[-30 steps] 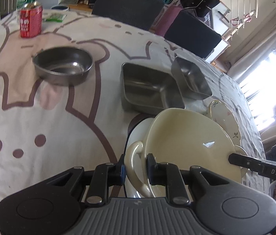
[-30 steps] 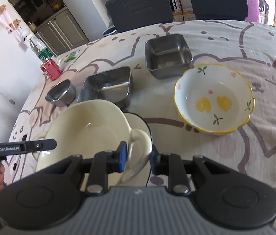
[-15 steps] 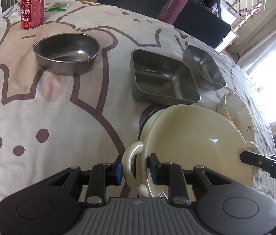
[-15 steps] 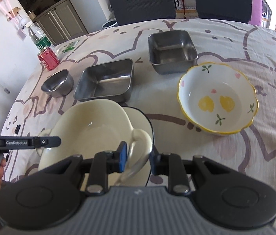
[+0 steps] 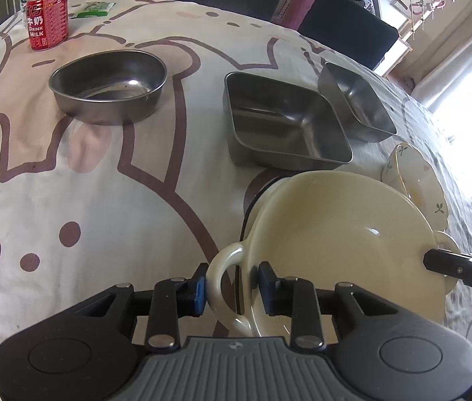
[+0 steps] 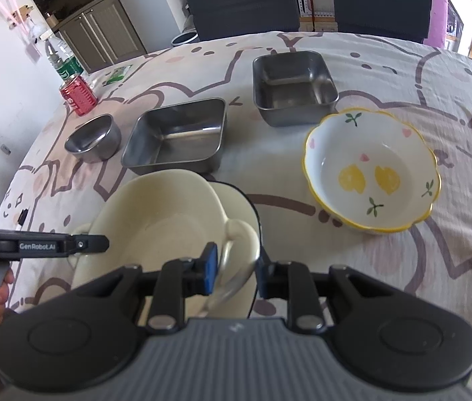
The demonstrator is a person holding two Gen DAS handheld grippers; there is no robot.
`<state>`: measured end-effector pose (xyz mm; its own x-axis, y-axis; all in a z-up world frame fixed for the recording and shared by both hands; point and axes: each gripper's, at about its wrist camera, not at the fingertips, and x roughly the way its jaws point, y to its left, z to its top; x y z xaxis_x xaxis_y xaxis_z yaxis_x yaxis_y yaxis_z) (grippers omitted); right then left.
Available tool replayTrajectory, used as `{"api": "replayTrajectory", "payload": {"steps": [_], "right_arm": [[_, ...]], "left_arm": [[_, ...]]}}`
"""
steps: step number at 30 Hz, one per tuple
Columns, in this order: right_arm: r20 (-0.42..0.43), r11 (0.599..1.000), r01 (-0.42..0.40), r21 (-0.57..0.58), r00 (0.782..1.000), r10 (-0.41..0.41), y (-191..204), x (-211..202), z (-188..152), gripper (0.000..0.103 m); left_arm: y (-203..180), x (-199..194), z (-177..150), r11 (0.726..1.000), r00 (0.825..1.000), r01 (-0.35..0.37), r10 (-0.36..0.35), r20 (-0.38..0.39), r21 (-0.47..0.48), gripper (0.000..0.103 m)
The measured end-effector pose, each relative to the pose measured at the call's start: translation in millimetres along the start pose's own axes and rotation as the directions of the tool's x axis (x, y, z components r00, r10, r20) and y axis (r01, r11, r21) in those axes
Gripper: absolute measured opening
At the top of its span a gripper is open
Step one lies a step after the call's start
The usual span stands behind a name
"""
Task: Organize plates and bowls
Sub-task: 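Lower the cream bowl onto the white plate with both grippers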
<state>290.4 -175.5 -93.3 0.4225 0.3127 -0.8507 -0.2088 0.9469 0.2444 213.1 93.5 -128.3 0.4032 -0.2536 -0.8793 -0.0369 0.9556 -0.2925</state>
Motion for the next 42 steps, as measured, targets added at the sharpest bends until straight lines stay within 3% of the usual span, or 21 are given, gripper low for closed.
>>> {"api": "replayTrajectory", "payload": {"steps": [26, 37, 42], "right_arm": [[-0.093, 0.999, 0.001, -0.048, 0.996, -0.006, -3, 10, -8, 0.032], [-0.102, 1.0, 0.008, -0.016, 0.995, -0.009, -6, 19, -2, 0.033], [-0.144, 0.999, 0.005, 0.047, 0.99, 0.002, -12, 27, -3, 0.034]], "left_arm": [[-7, -2, 0, 0.998, 1.0, 0.009, -0.009, 0.005, 0.061, 0.03], [-9, -2, 4, 0.997, 1.0, 0.006, -0.007, 0.012, 0.074, 0.03], [-9, -3, 4, 0.997, 1.0, 0.013, -0.014, 0.014, 0.077, 0.025]]}}
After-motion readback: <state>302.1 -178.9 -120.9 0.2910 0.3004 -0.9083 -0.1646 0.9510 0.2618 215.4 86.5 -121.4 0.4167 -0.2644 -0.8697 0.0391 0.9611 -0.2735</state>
